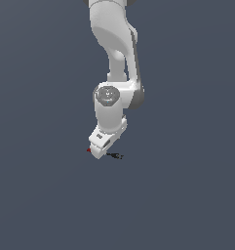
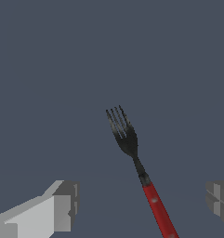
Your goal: Pick up the object and move it to a goal position.
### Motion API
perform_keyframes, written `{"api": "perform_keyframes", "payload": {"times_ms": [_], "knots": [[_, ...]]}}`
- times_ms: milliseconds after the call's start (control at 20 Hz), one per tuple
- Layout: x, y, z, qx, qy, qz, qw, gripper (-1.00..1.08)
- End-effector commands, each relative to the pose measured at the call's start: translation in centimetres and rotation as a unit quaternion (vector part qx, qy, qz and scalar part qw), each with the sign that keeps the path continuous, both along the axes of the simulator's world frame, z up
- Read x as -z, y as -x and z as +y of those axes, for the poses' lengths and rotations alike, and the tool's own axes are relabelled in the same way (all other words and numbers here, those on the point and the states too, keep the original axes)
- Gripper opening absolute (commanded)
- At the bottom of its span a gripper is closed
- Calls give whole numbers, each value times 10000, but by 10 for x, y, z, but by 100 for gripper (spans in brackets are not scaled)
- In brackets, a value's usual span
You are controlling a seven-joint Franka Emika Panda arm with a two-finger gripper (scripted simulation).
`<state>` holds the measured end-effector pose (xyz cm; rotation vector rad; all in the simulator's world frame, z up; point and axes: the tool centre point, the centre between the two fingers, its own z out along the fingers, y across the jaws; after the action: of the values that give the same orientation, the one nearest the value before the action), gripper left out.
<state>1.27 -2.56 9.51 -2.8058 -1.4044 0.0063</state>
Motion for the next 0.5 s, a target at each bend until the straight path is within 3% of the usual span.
{"api": "perform_keyframes", "payload": {"times_ms": [0, 450], "knots": [[6, 0, -6, -320, 4, -4, 9995, 100], [26, -1, -23, -1367, 7, -16, 9906, 100]]}}
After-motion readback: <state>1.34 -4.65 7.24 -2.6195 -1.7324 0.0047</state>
